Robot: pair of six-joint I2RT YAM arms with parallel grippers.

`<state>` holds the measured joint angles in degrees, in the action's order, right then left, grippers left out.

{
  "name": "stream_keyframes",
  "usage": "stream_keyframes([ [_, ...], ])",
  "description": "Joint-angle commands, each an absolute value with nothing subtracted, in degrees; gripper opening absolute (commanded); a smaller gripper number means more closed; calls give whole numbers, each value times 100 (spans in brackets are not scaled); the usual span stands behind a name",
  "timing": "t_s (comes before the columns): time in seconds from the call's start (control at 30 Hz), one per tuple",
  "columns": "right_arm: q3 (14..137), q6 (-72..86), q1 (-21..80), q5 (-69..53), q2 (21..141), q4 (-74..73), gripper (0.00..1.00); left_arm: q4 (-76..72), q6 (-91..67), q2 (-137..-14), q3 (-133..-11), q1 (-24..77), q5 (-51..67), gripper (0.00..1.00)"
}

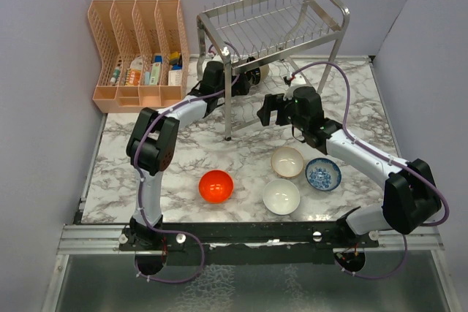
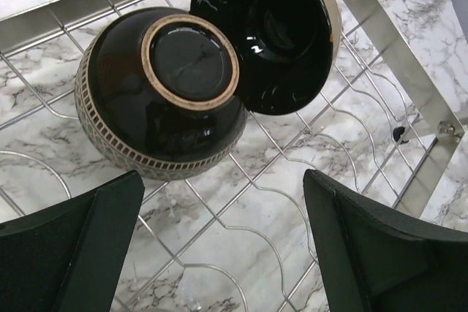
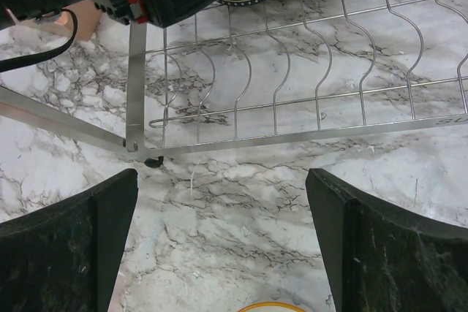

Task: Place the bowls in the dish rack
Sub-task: Adjust the bowl in the dish rack.

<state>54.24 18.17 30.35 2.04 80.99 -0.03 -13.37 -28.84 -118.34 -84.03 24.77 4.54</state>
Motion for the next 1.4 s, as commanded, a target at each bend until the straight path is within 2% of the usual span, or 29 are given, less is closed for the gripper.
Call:
stream_keyframes([
  [0.0, 5394, 1796, 3014, 299, 7974, -51, 97, -1339, -3011, -12085, -8783, 2470, 405, 93],
  [0.3, 5303, 1761, 3015, 295, 7963, 110, 97, -1116, -3597, -12094, -8828, 2472, -299, 90],
  [0.5, 5168, 1815, 3015, 216, 7964, 231, 98, -409, -3915, -12395, -9445, 2458, -768, 91],
  [0.77, 5026, 1839, 2980, 139, 7915, 374, 98, 378, -4236, -12928, -10135, 2401, -1071, 91],
  [1.17, 4861, 1825, 2927, 204, 7873, 501, 98, 447, -4441, -13171, -10162, 2356, -1167, 92],
  [1.27, 4867, 1741, 2927, 316, 7795, 463, 98, 473, -4497, -13258, -10204, 2339, -1146, 94],
  [1.3, 4869, 1715, 2927, 350, 7767, 448, 98, 491, -4506, -13288, -10238, 2338, -1141, 98],
  [1.37, 4870, 1675, 2927, 417, 7736, 442, 98, 526, -4529, -13365, -10338, 2340, -1115, 99],
])
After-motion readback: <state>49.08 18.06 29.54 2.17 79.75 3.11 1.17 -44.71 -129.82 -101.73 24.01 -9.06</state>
